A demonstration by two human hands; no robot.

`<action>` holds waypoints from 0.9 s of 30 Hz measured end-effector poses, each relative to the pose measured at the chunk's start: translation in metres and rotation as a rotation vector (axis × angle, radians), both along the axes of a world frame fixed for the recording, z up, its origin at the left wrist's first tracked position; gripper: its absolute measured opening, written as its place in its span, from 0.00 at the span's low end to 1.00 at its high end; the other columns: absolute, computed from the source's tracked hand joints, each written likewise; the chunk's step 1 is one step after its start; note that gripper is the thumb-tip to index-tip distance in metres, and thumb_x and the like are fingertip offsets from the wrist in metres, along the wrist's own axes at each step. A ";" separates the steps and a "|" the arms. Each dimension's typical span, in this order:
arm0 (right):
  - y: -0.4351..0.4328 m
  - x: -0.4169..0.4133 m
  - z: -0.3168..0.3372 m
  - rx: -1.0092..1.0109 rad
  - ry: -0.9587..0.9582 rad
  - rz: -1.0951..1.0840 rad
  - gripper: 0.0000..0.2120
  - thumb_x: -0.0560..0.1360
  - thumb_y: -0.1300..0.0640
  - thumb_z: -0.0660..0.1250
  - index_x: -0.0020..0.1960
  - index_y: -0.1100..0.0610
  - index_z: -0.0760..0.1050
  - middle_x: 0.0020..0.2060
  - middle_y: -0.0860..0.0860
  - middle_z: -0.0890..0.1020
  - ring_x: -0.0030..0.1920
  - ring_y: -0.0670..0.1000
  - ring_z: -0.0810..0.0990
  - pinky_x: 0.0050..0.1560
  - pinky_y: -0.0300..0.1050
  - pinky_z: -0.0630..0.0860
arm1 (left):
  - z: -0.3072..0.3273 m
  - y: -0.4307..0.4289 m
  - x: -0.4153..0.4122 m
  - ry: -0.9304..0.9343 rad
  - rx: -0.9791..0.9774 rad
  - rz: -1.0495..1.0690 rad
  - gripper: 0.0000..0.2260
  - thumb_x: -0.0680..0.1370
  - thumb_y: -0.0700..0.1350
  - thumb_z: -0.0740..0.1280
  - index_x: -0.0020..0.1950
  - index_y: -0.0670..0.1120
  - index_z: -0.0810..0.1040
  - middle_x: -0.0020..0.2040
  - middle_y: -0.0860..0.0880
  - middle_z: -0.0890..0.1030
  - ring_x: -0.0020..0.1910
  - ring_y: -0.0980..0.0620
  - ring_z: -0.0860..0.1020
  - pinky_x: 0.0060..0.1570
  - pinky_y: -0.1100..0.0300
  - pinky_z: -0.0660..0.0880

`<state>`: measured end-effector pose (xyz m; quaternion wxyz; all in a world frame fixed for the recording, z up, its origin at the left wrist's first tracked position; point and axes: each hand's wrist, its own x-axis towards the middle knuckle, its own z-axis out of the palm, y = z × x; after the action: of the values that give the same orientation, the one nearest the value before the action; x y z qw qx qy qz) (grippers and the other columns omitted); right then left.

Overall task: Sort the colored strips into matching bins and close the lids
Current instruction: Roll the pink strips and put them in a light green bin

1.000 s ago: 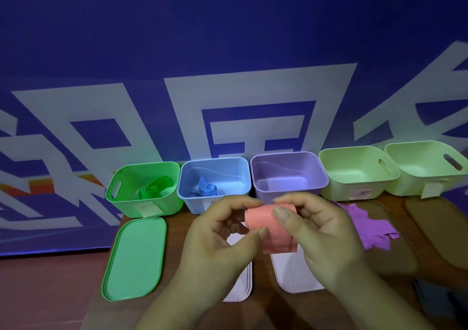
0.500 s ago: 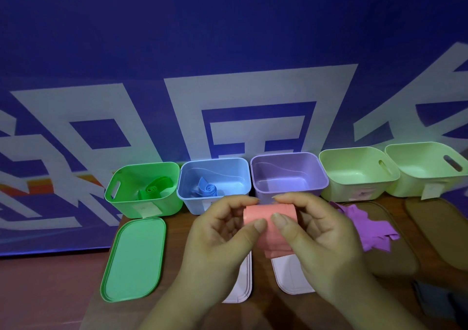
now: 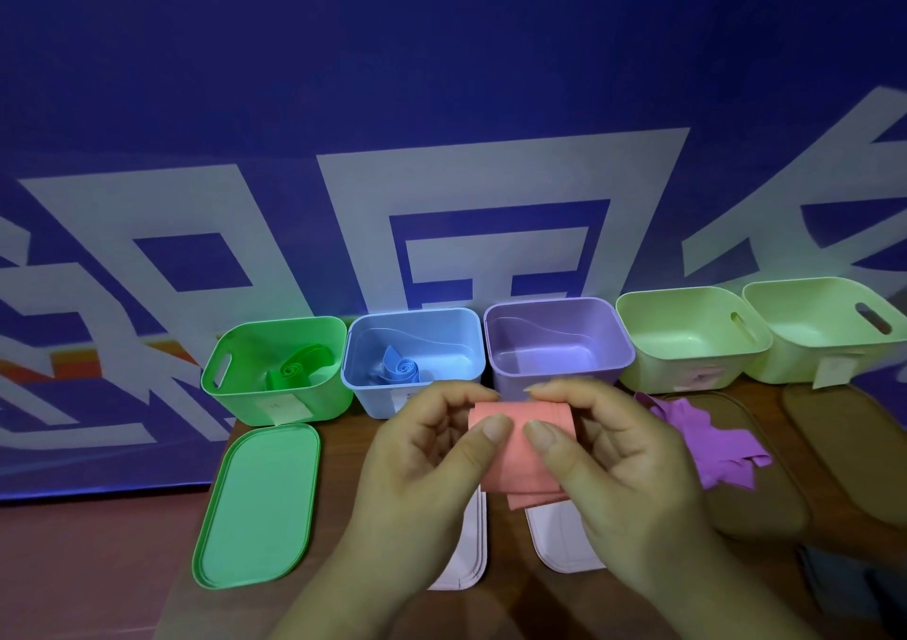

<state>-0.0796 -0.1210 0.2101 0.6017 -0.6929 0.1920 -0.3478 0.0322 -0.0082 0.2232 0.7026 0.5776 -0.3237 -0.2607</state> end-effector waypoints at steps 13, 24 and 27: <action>-0.003 0.002 0.004 0.208 -0.018 -0.021 0.06 0.66 0.52 0.72 0.43 0.49 0.84 0.33 0.46 0.82 0.34 0.43 0.80 0.34 0.35 0.77 | -0.002 0.005 -0.001 -0.126 0.042 0.005 0.15 0.68 0.45 0.76 0.54 0.53 0.82 0.44 0.49 0.83 0.41 0.51 0.78 0.44 0.55 0.76; 0.001 -0.003 0.005 0.098 -0.019 0.031 0.12 0.68 0.47 0.74 0.51 0.44 0.82 0.46 0.49 0.86 0.47 0.47 0.85 0.45 0.40 0.80 | 0.003 0.003 -0.003 0.100 -0.070 -0.005 0.12 0.68 0.34 0.72 0.49 0.42 0.83 0.42 0.46 0.85 0.42 0.53 0.82 0.42 0.64 0.78; 0.004 -0.004 0.005 0.053 -0.004 0.032 0.19 0.67 0.36 0.74 0.55 0.42 0.80 0.50 0.50 0.86 0.52 0.52 0.85 0.52 0.49 0.81 | 0.006 0.003 -0.005 0.105 -0.077 0.014 0.11 0.69 0.35 0.71 0.50 0.39 0.81 0.41 0.47 0.85 0.41 0.54 0.82 0.41 0.66 0.78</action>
<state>-0.0836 -0.1171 0.2150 0.6258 -0.6790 0.1887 -0.3342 0.0276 -0.0052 0.2288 0.7420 0.5381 -0.2921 -0.2732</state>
